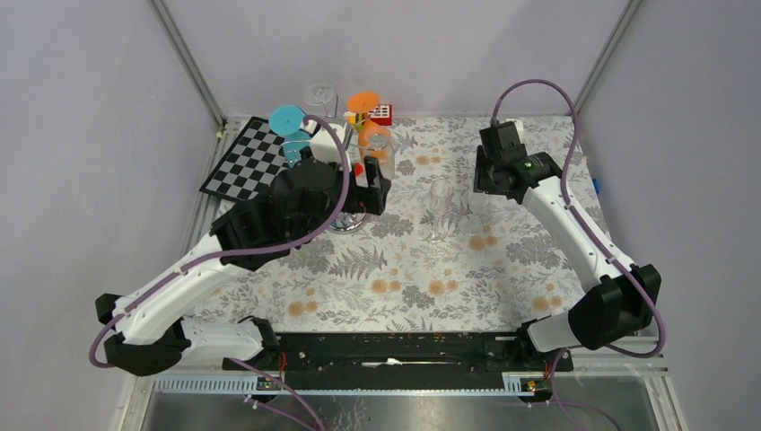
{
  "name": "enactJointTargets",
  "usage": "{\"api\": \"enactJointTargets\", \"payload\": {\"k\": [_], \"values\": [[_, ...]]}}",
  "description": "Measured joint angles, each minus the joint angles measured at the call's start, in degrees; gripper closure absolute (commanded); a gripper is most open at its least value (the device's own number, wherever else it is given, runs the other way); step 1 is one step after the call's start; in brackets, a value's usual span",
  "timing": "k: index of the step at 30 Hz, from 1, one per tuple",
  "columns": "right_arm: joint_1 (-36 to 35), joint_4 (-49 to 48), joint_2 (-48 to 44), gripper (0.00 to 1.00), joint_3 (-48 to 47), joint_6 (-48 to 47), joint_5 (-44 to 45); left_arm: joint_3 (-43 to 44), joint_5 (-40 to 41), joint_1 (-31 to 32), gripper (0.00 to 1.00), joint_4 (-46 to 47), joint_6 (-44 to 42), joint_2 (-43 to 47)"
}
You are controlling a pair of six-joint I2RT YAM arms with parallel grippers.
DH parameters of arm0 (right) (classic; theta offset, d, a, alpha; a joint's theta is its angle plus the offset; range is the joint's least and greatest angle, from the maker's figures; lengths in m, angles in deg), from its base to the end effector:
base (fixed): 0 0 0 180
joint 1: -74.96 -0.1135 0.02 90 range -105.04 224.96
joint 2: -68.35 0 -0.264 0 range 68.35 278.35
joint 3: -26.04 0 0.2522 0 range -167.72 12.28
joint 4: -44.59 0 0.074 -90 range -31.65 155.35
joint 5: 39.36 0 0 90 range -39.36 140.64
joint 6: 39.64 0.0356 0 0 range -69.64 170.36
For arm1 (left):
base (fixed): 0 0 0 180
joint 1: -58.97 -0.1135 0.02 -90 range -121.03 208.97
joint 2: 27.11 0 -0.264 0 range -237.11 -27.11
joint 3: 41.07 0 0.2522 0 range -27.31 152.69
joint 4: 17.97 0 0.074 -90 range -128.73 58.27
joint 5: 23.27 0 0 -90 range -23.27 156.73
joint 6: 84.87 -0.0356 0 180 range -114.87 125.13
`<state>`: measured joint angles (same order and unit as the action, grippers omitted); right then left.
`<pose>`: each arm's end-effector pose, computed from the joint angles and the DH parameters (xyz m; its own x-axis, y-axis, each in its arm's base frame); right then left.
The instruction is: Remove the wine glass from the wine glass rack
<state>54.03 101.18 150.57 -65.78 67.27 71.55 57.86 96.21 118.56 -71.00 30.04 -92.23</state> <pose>0.2904 0.0975 0.3387 -0.6844 0.0292 -0.7285 0.0969 0.9940 -0.0513 0.1253 -0.1788 0.4588 -0.3683 -0.0969 -0.9247 0.3974 0.8827 -0.2508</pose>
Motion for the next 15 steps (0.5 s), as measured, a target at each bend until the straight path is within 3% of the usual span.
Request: {"api": "enactJointTargets", "payload": {"k": [5,10,15], "values": [[0.0,1.2,-2.9,0.44,-3.0,-0.3,-1.6,6.0,0.9,-2.8,0.13,1.5,0.2,-6.0],[0.0,0.9,-11.3,0.46,-3.4,-1.4,-5.6,6.5,0.7,-7.6,0.17,4.0,1.1,-8.2],[0.1,-11.0,-22.0,0.43,3.6,1.6,-17.7,6.5,0.3,-9.8,0.18,7.1,2.0,-8.1]]}}
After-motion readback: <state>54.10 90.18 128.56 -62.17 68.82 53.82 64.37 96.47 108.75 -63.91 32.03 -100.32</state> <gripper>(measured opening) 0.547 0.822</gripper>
